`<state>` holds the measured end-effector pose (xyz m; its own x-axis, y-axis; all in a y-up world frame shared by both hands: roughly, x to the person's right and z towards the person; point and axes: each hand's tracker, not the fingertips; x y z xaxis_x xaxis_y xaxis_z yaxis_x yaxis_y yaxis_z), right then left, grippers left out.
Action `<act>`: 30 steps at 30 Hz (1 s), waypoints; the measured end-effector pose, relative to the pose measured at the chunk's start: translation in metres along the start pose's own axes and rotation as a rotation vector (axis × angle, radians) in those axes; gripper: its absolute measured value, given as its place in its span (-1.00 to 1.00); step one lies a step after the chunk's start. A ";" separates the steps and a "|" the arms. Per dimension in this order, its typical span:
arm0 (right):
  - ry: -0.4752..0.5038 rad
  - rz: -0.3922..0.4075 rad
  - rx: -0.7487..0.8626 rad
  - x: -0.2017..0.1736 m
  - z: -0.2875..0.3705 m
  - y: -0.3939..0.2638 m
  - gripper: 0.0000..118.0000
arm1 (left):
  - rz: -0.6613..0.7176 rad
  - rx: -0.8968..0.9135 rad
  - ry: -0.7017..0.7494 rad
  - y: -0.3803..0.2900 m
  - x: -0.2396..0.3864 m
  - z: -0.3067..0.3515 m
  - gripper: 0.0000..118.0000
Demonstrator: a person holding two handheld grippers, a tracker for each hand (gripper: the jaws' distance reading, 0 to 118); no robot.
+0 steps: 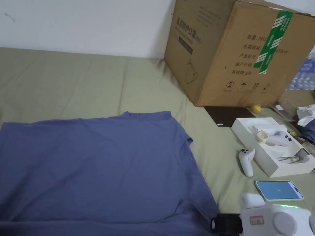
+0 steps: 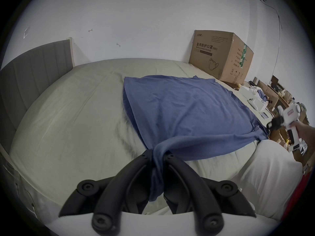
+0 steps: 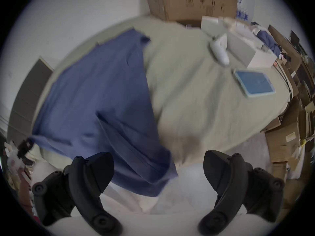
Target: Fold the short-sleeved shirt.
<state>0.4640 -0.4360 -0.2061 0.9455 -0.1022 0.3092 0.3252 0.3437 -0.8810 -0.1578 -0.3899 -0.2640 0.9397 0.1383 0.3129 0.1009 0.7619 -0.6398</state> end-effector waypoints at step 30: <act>-0.054 0.319 0.276 -0.076 0.040 0.236 -0.94 | -0.072 -0.120 0.004 0.123 -0.047 -0.124 -0.84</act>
<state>0.4683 -0.3101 -0.4233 0.9935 0.0960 0.0609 -0.0072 0.5876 -0.8091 -0.1496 -0.3812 -0.4442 0.9297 0.0832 0.3587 0.2065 0.6888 -0.6950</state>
